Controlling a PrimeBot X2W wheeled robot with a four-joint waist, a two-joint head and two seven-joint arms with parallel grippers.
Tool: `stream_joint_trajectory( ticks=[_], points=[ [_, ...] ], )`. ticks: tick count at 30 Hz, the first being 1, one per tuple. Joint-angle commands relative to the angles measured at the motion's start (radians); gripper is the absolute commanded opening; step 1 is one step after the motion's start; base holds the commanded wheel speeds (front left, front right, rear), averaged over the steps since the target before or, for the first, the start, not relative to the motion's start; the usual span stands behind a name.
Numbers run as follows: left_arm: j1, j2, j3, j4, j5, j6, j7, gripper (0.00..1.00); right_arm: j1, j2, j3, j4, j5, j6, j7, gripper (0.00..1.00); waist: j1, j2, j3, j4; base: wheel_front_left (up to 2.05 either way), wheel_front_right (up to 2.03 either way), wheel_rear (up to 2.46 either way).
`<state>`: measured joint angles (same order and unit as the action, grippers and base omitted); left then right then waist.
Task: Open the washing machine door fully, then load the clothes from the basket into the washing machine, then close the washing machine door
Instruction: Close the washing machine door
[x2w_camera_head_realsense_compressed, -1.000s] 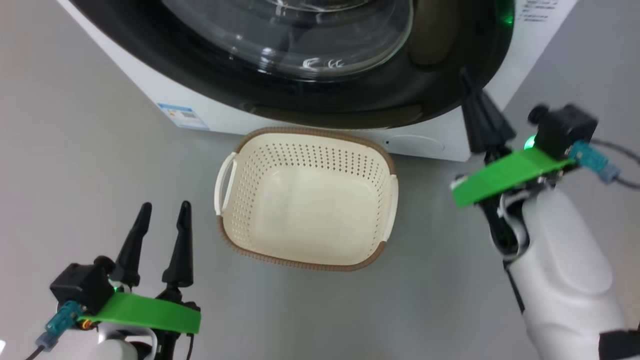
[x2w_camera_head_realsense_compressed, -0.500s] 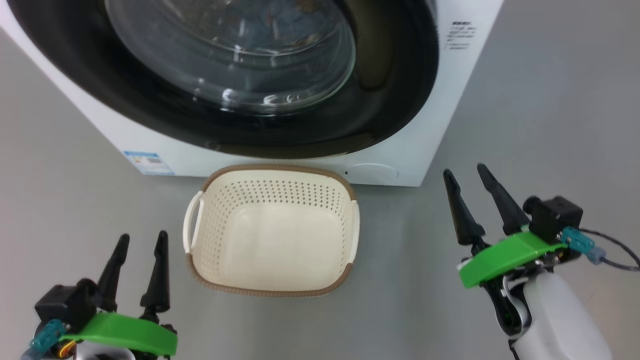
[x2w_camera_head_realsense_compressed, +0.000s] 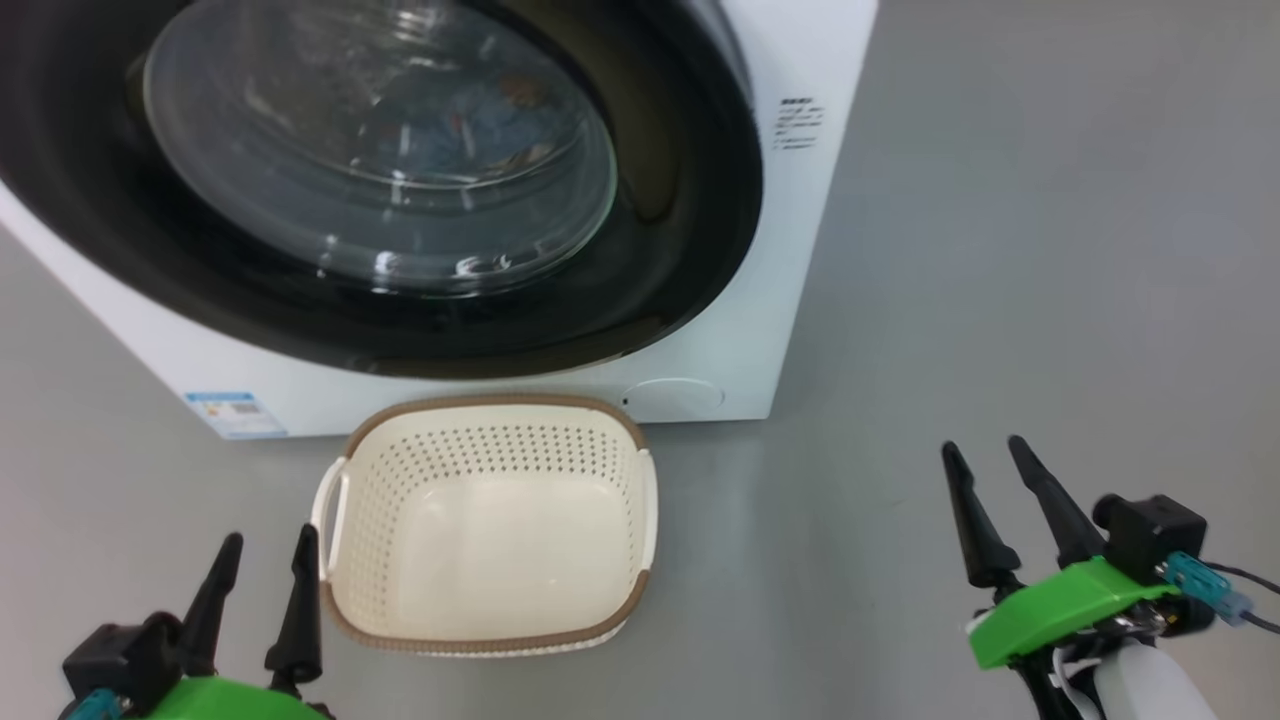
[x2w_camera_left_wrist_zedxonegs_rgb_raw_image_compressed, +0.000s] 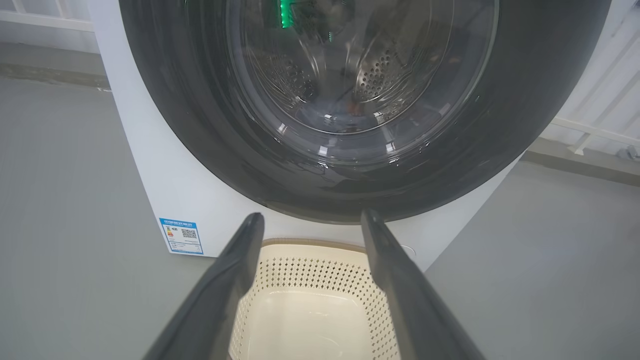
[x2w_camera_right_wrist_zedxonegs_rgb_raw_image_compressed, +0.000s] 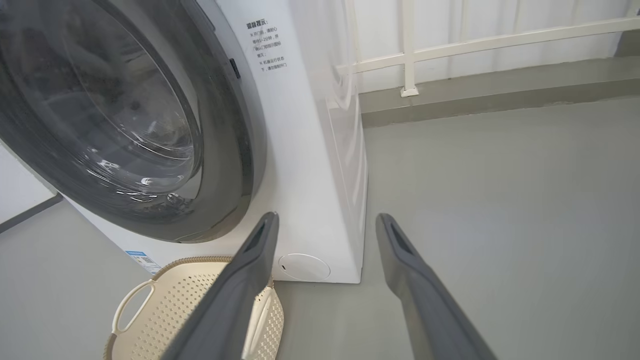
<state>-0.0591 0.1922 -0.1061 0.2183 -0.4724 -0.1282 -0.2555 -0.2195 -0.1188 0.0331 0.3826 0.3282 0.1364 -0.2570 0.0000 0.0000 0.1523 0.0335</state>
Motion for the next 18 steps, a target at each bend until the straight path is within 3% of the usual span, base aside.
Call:
stream_joint_trajectory(
  ticks=[1, 18],
  points=[
    [-0.006, 0.027, 0.039, -0.016, -0.01, -0.003, -0.006, 1.0, 0.01, -0.006, 0.016, -0.028, 0.019, -0.006, -0.005, 1.0, 0.0, 0.0, -0.017, -0.018, 0.0, 0.0, 0.0],
    [0.051, 0.034, 0.052, -0.014, -0.03, -0.003, -0.006, 1.0, 0.092, -0.032, -0.043, -0.048, 0.018, -0.006, -0.005, 1.0, 0.0, 0.0, -0.059, -0.061, 0.0, 0.0, 0.0]
  ],
)
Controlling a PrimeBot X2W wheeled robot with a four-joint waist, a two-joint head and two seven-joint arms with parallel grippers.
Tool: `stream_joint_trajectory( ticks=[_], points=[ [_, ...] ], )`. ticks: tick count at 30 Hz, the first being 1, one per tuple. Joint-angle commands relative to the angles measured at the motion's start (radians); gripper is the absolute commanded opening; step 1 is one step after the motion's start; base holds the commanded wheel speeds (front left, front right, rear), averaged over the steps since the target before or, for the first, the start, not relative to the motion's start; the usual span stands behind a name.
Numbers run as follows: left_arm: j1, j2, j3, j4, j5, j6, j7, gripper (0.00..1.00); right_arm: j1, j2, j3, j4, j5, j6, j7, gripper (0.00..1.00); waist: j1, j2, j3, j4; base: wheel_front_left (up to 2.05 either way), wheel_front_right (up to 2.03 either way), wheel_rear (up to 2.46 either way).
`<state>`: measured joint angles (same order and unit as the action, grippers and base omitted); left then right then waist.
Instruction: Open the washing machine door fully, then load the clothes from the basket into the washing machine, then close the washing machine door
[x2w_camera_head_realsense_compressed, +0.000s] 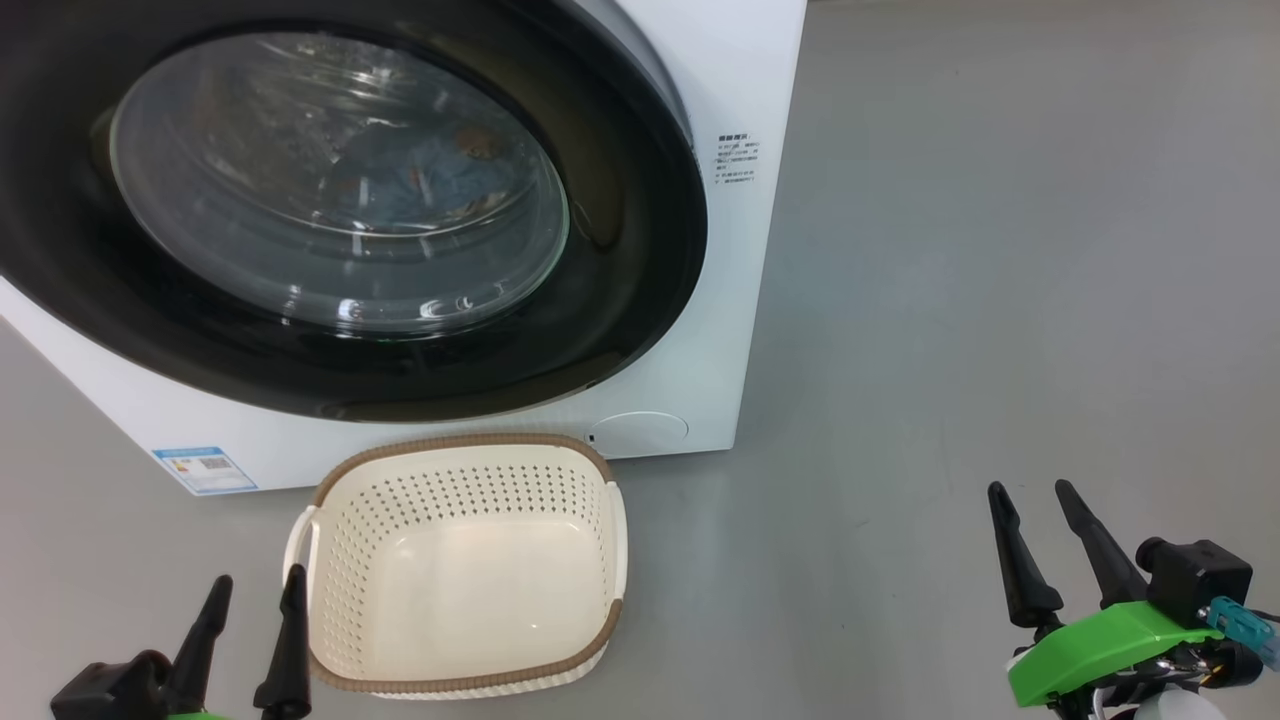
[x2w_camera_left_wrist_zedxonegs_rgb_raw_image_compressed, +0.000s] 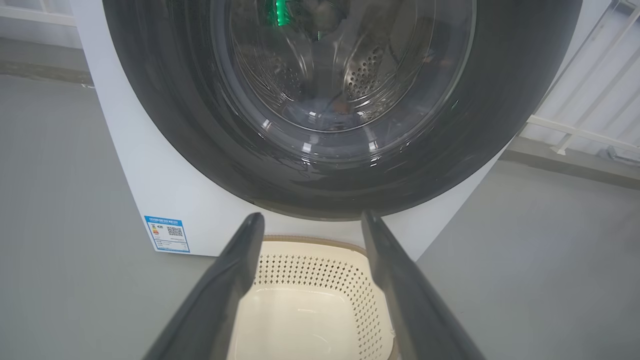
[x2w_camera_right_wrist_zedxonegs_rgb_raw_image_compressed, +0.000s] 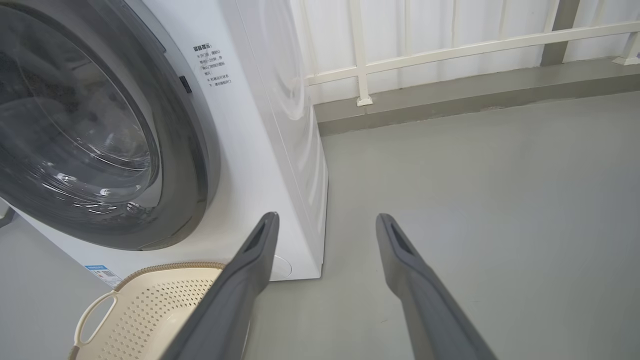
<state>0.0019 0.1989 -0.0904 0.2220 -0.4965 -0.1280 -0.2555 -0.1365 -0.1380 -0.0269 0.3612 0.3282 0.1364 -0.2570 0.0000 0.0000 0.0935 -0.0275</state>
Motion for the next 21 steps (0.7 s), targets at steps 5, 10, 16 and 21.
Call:
stream_joint_trajectory(
  ticks=[5, 10, 16, 21],
  points=[
    [-0.005, 0.029, 0.036, -0.02, -0.009, -0.003, -0.006, 1.0, 0.014, -0.009, 0.014, -0.025, 0.014, -0.006, -0.005, 1.0, 0.0, 0.0, -0.005, 0.0, 0.0, 0.0, 0.0],
    [0.0, 0.03, 0.033, -0.021, -0.01, -0.003, -0.006, 1.0, 0.02, -0.004, 0.018, -0.026, 0.01, -0.006, -0.005, 1.0, 0.0, 0.0, -0.009, 0.0, 0.0, 0.0, 0.0],
    [0.019, 0.006, -0.006, 0.0, -0.012, 0.0, 0.0, 0.0, 0.018, 0.006, -0.006, -0.004, 0.0, 0.0, 0.0, 0.0, 0.0, 0.0, -0.009, 0.002, 0.0, 0.0, 0.0],
    [0.023, -0.025, -0.018, 0.039, -0.011, 0.0, 0.001, 0.0, 0.023, 0.023, -0.005, 0.042, -0.002, 0.0, 0.001, 0.0, 0.0, 0.0, -0.009, 0.002, 0.0, 0.0, 0.0]
  ],
)
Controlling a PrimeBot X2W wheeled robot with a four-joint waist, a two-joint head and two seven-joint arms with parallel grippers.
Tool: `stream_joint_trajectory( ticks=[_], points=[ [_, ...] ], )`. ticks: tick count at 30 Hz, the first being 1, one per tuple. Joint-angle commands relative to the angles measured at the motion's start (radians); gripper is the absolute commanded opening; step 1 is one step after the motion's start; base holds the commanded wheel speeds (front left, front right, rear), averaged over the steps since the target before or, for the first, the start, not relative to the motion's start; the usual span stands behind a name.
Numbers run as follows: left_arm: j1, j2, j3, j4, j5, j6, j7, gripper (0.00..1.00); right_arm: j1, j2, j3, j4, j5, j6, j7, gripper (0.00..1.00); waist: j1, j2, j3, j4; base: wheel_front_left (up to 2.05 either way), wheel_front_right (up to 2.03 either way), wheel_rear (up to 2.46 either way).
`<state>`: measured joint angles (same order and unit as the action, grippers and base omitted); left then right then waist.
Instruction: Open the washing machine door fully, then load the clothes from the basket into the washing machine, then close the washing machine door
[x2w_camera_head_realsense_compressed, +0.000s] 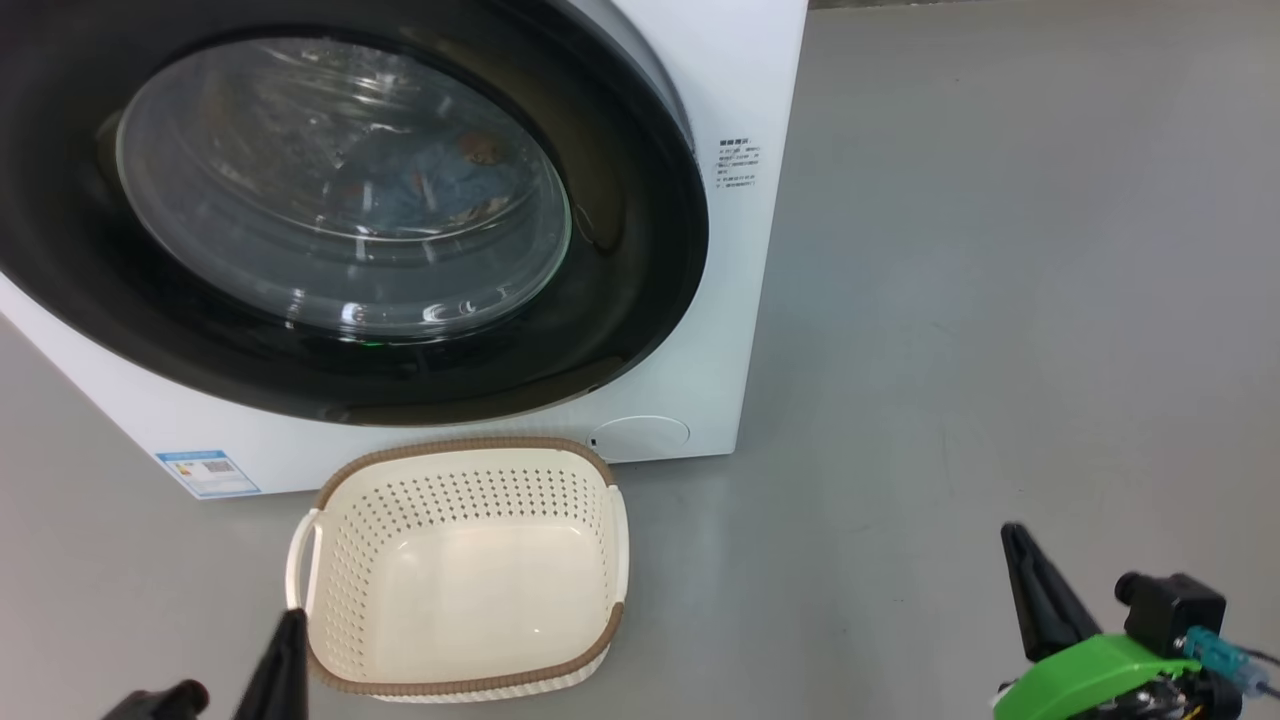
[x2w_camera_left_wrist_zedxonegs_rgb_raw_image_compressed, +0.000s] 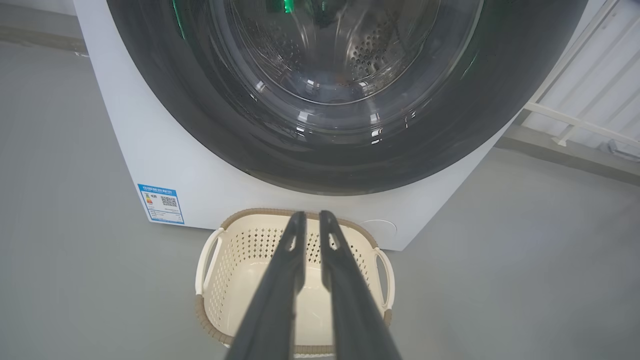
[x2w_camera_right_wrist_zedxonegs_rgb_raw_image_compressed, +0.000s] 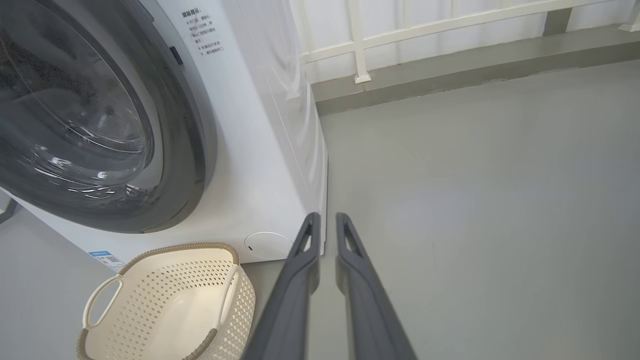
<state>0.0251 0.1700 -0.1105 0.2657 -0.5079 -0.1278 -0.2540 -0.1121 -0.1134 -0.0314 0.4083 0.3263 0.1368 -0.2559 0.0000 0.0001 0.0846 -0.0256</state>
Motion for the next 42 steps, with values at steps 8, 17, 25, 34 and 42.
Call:
stream_joint_trajectory(
  ticks=[8, 17, 25, 34, 42],
  points=[
    [-0.006, -0.002, 0.013, -0.009, -0.073, 0.0, 0.021, 0.0, 0.001, 0.002, -0.007, -0.017, 0.082, 0.0, 0.025, 0.0, 0.0019, -0.0001, -0.008, 0.002, 0.0, 0.0, 0.0],
    [-0.018, -0.009, 0.027, -0.008, -0.154, 0.0, 0.045, 0.0, 0.0, 0.007, -0.012, -0.027, 0.174, -0.001, 0.051, 0.0, 0.0001, -0.0001, -0.011, 0.003, 0.0, 0.0, 0.0],
    [-0.026, -0.015, 0.039, -0.009, -0.226, -0.001, 0.067, 0.0, 0.0, 0.011, -0.017, -0.037, 0.256, -0.001, 0.074, 0.0, 0.0, -0.0001, -0.016, 0.005, 0.0, 0.0, 0.0],
    [-0.036, -0.023, 0.053, -0.01, -0.307, -0.001, 0.092, 0.0, 0.0, 0.016, -0.023, -0.048, 0.348, -0.002, 0.101, 0.0, 0.0, -0.0001, -0.022, 0.007, 0.0, 0.0, 0.0],
    [-0.043, -0.029, 0.065, -0.011, -0.369, -0.001, 0.112, 0.0, 0.0, 0.019, -0.028, -0.057, 0.42, -0.002, 0.121, 0.0, 0.0, -0.0001, -0.027, 0.008, 0.0, 0.0, 0.0]
  ],
)
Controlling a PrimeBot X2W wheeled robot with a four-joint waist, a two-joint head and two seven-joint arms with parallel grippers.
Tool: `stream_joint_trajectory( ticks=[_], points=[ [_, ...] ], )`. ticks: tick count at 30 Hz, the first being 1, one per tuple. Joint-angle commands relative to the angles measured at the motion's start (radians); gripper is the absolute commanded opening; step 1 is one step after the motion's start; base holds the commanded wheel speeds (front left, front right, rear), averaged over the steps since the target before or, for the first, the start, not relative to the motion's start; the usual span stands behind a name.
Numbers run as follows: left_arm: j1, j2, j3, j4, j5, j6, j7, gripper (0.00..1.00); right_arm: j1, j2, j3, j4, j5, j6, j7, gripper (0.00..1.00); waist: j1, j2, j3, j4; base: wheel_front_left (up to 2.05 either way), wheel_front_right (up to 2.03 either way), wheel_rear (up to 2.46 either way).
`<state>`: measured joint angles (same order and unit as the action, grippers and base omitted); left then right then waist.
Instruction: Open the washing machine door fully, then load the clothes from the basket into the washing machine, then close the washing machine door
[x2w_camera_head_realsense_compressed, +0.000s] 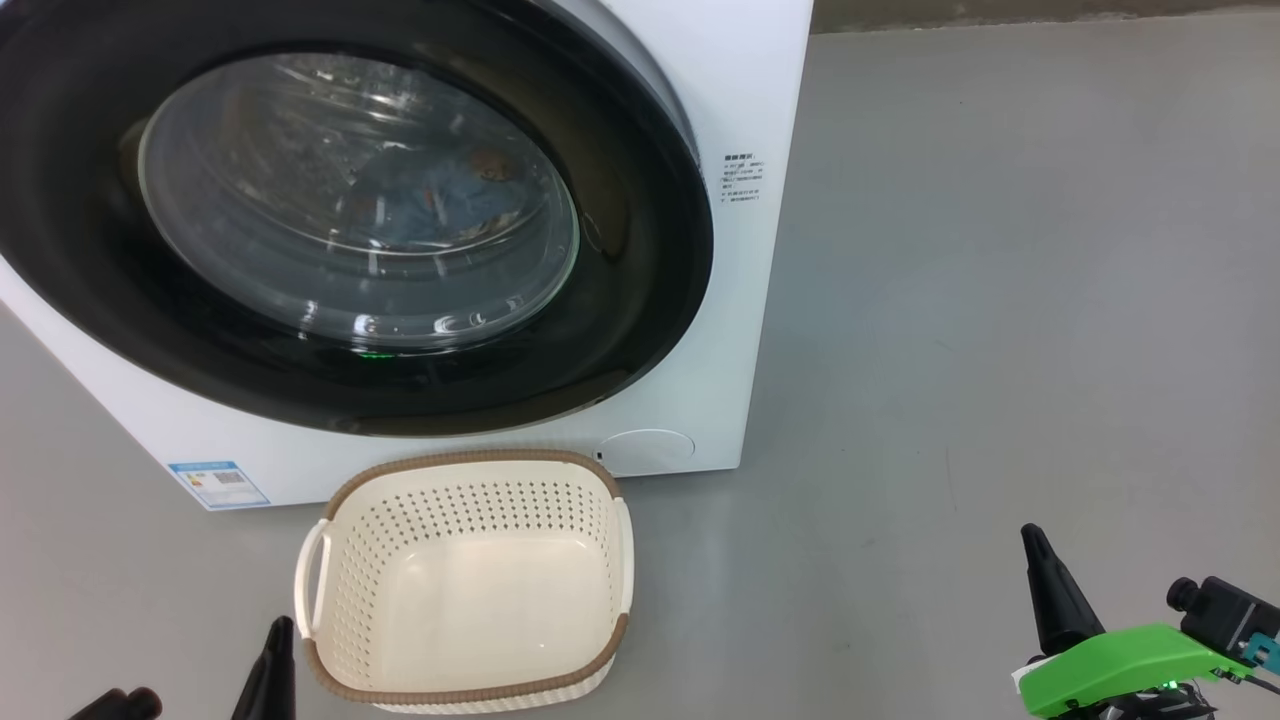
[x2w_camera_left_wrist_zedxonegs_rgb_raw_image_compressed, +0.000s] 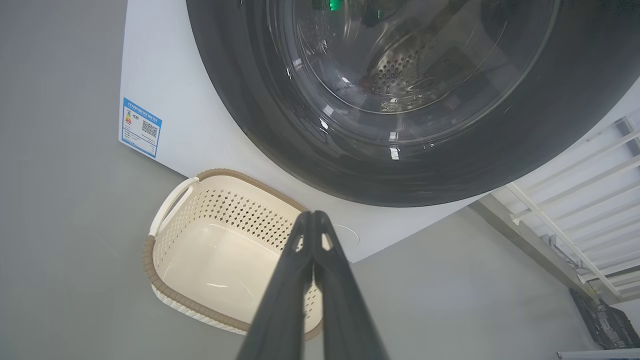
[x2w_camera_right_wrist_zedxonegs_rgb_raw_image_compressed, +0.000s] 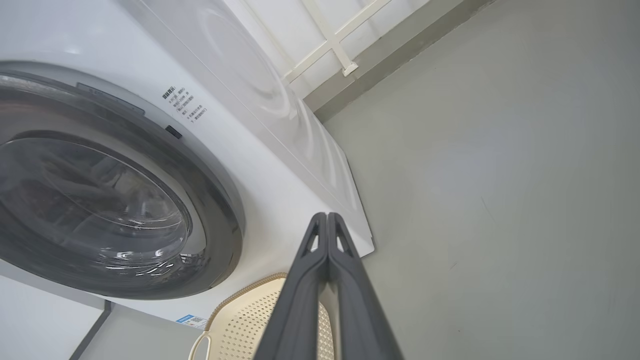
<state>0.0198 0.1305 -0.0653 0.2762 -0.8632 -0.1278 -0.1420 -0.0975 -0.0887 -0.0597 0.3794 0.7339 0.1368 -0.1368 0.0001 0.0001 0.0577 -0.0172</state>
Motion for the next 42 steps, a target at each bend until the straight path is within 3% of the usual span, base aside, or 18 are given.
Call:
stream_joint_trajectory(
  ticks=[1, 42],
  points=[
    [-0.039, 0.009, 0.021, -0.021, -0.023, -0.001, 0.003, 0.0, -0.014, -0.005, 0.0, -0.03, 0.023, -0.002, 0.005, 0.0, -0.0001, -0.0001, 0.0, 0.0, 0.0, 0.0, 0.0],
    [-0.082, -0.03, 0.093, -0.027, -0.385, -0.002, 0.122, 0.0, -0.012, 0.017, -0.027, -0.081, 0.443, -0.004, 0.126, 0.0, -0.0001, -0.0001, -0.027, 0.009, 0.0, 0.0, 0.0]
  ],
)
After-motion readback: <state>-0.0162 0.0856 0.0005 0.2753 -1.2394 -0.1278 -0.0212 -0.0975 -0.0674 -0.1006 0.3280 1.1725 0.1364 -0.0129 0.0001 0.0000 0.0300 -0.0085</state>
